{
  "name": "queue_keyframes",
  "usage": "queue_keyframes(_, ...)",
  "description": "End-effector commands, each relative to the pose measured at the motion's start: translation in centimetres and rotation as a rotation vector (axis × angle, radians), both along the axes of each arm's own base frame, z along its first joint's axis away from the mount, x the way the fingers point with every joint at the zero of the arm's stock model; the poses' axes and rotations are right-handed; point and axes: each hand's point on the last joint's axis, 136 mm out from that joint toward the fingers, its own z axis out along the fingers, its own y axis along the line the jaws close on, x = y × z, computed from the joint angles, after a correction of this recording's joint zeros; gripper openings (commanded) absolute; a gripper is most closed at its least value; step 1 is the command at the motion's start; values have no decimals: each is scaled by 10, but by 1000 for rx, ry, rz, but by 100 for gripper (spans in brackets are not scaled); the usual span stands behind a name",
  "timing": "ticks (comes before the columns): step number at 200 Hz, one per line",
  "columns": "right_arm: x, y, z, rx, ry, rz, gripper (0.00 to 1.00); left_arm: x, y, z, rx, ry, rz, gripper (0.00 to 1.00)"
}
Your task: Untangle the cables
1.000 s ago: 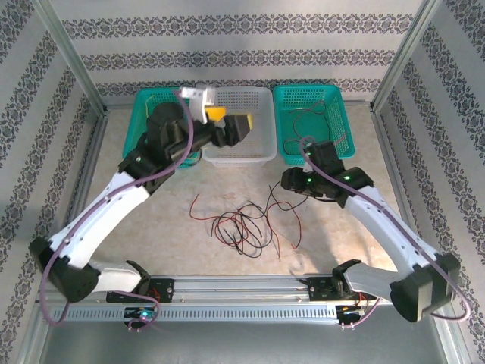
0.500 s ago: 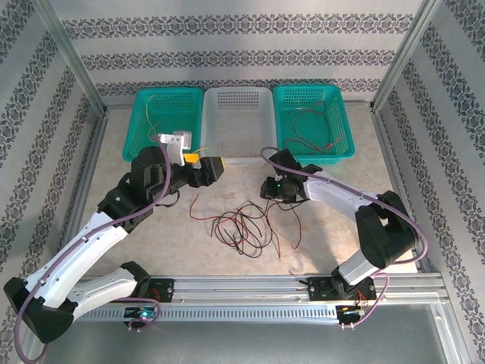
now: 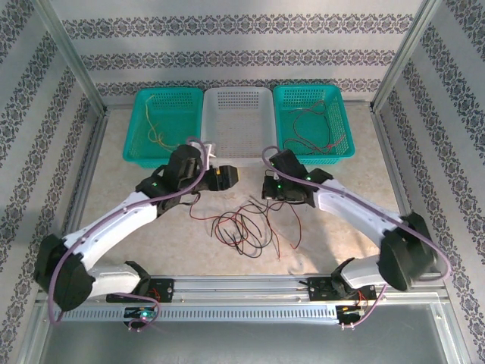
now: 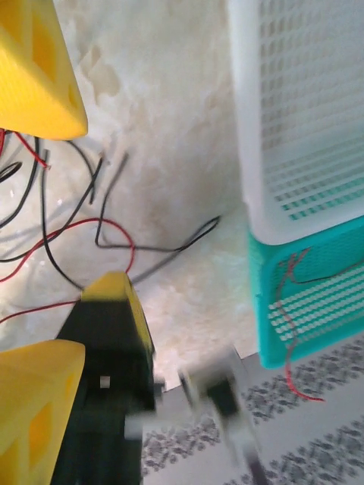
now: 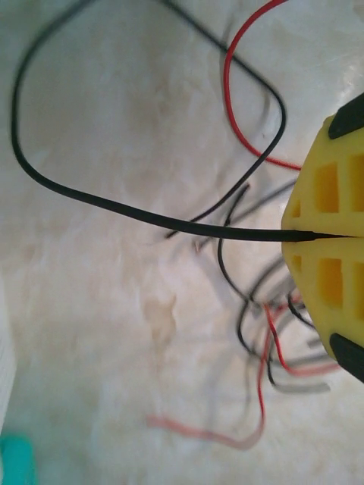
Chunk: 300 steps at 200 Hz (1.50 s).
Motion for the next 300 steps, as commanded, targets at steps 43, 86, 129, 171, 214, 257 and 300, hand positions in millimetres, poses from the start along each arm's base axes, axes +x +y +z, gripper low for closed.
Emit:
queue_keyframes(43,-29,7,125,158,-234,113,0,11,-57,49,-152,-86,-179,64)
queue_keyframes(86,-30,15,188,261,-341,151,0,8,-63,57,-178,-101,-220,65)
queue_keyframes(129,-29,23,243,323,-423,192,0,8,-65,60,-200,-116,-235,65)
queue_keyframes(171,-34,28,295,399,-520,233,0,4,-64,53,-217,-97,-235,65)
queue_keyframes(214,-46,35,348,494,-608,317,0,5,-61,32,-221,-61,-198,67)
queue_keyframes(257,-53,34,375,535,-660,345,0,-1,-70,18,-262,-1,-217,73)
queue_keyframes(300,-44,37,384,534,-687,347,0,-16,-71,-1,-303,51,-217,72)
